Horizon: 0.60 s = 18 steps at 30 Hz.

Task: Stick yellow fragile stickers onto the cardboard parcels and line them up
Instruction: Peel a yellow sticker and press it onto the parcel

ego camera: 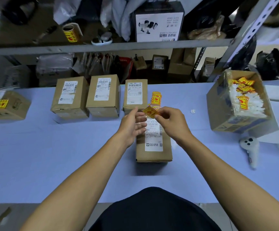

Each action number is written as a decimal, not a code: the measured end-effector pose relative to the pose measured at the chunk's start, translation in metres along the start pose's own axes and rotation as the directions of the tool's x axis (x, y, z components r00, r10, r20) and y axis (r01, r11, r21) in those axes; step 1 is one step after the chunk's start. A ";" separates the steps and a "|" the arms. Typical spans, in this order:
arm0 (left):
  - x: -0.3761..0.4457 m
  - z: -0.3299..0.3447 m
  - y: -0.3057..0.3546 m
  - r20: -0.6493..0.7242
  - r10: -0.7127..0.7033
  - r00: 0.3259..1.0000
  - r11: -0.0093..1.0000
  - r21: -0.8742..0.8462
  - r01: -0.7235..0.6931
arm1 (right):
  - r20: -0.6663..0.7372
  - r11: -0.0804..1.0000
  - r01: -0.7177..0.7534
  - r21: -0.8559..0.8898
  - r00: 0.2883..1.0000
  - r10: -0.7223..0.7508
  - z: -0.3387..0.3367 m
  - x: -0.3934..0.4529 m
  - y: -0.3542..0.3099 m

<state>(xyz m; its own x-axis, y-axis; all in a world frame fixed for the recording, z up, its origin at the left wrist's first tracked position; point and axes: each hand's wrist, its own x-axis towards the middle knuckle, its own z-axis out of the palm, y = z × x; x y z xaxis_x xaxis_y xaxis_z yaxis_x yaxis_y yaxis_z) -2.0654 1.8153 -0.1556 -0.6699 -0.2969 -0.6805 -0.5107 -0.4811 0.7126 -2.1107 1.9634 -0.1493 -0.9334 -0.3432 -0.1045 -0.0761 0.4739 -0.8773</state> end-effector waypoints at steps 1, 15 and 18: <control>0.000 -0.002 -0.001 0.012 0.017 1.000 1.000 -0.006 -0.017 | 0.080 0.950 -0.199 0.241 0.980 0.184 0.001 -0.001 -0.005; -0.007 -0.012 0.000 0.171 0.258 0.951 0.939 0.186 -0.288 | 0.271 0.785 -0.447 0.429 0.893 0.360 0.001 0.001 -0.010; -0.004 -0.020 0.012 0.311 0.313 0.897 0.776 0.461 -0.430 | 0.215 0.995 -0.086 0.041 0.974 0.075 -0.012 0.010 -0.011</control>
<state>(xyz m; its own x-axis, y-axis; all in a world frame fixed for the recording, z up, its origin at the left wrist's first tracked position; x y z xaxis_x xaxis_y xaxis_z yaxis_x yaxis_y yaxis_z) -2.0583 1.7941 -0.1474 -0.9286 -0.1599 -0.3349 -0.3566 0.1344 0.9246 -2.1235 1.9646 -0.1351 -0.8392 -0.4730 -0.2684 0.0189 0.4679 -0.8836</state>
